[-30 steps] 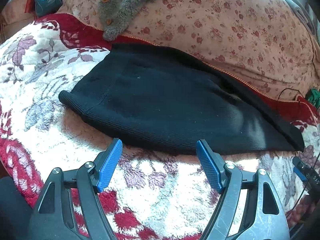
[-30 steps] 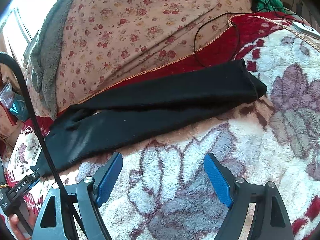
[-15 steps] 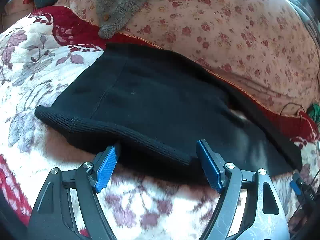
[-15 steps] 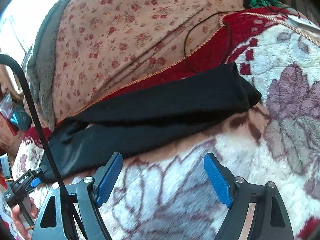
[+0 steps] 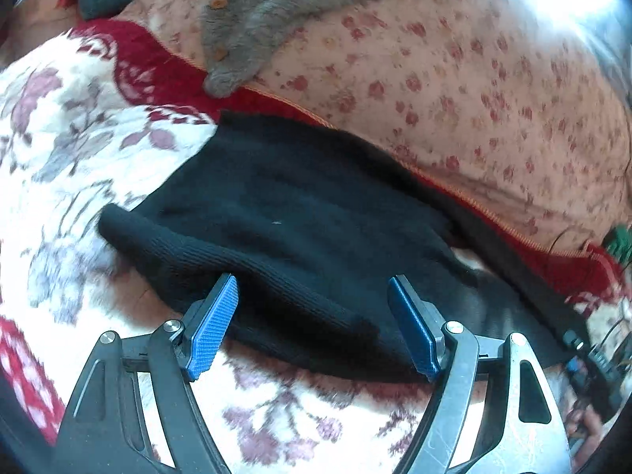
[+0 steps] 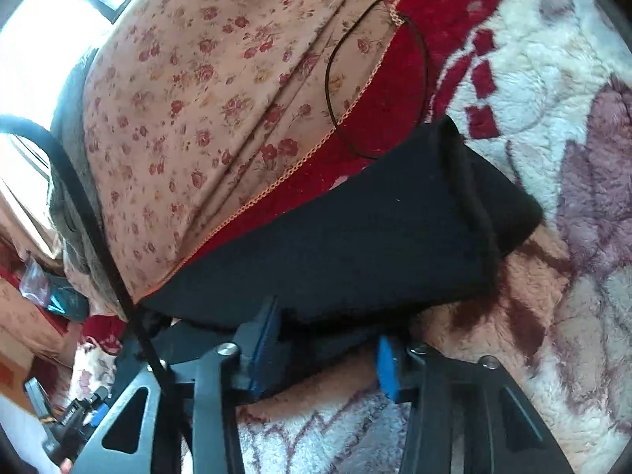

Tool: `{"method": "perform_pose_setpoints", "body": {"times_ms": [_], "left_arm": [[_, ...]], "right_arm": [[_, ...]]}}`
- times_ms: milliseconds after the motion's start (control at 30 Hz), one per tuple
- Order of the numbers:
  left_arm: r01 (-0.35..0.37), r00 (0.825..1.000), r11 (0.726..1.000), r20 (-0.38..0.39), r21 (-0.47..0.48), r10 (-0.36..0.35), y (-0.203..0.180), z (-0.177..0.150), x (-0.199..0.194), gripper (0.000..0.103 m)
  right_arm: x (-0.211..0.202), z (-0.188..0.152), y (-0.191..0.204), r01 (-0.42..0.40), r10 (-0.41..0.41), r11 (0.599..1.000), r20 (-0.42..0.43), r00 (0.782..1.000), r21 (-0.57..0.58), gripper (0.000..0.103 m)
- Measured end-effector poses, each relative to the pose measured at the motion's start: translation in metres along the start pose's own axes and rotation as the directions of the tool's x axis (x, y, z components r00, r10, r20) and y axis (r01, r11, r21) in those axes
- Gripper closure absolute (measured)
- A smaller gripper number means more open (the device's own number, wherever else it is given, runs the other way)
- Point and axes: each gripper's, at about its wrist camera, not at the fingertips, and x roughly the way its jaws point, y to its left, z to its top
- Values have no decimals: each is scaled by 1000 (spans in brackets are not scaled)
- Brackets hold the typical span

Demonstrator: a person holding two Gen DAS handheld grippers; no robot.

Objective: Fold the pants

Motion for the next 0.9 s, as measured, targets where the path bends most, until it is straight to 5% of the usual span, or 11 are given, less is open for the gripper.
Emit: {"method": "perform_pose_setpoints", "body": {"times_ms": [267, 333, 367, 433, 500, 900], "left_arm": [[6, 1000, 999, 9, -45, -5, 15, 7, 9, 25], [2, 1000, 1000, 8, -28, -2, 12, 8, 14, 25], [0, 1000, 1000, 5, -30, 0, 13, 8, 16, 29], [5, 1000, 999, 13, -51, -4, 17, 8, 16, 70], [-19, 1000, 999, -9, -32, 19, 20, 8, 19, 93], [14, 999, 1000, 52, 12, -14, 44, 26, -30, 100]], "right_arm": [[2, -2, 3, -12, 12, 999, -3, 1000, -52, 63], [4, 0, 4, -1, 0, 997, -15, 1000, -71, 80], [5, 0, 4, -1, 0, 998, -21, 1000, -69, 88], [3, 0, 3, -10, 9, 998, -12, 1000, -65, 91], [-1, -2, 8, -7, 7, 996, 1, 1000, -84, 93], [-38, -24, 34, -53, 54, 985, 7, 998, -164, 94]]}}
